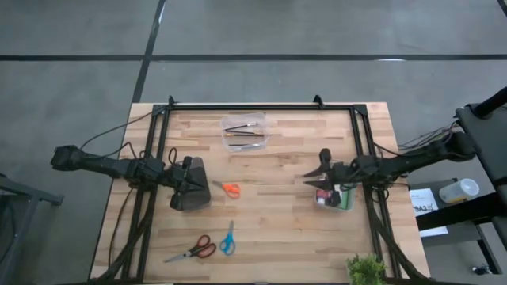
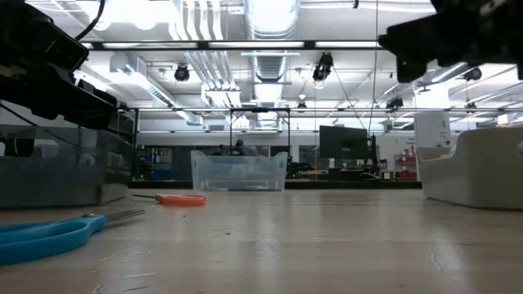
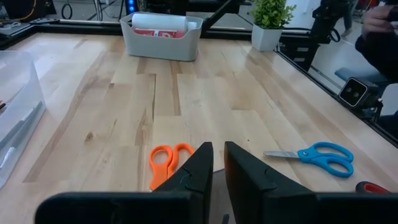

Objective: Pick & Place Paint Supplies
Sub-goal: Put the orange scissors into the black bin

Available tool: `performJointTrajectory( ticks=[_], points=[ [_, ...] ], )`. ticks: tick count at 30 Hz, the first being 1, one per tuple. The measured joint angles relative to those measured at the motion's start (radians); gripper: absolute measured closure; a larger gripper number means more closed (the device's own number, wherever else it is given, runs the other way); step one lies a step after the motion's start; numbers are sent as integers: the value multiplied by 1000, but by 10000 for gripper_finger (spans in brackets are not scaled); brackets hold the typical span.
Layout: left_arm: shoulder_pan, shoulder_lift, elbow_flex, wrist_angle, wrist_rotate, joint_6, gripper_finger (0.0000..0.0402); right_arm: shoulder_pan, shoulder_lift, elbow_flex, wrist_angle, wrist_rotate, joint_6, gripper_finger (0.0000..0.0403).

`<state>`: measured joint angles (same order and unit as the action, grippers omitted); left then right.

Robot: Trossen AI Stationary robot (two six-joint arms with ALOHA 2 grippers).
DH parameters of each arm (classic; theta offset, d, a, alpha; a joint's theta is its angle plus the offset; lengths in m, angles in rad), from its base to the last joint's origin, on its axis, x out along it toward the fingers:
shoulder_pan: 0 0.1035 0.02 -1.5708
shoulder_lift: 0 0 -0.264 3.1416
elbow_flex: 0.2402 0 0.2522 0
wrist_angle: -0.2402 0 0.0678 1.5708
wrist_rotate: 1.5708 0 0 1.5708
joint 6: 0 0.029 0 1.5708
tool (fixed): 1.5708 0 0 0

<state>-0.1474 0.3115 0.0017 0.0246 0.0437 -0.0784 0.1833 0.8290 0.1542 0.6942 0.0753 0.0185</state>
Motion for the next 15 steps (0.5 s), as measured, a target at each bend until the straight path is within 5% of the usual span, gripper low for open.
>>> performJointTrajectory(
  ticks=[7, 15],
  points=[
    [0, 0, 0, 0, 0, 0, 351, 0, -200, -141, 0, -6, -68, 312],
    [0, 0, 0, 0, 0, 0, 351, -1, -441, -145, -255, -2, -75, 312]
  ],
)
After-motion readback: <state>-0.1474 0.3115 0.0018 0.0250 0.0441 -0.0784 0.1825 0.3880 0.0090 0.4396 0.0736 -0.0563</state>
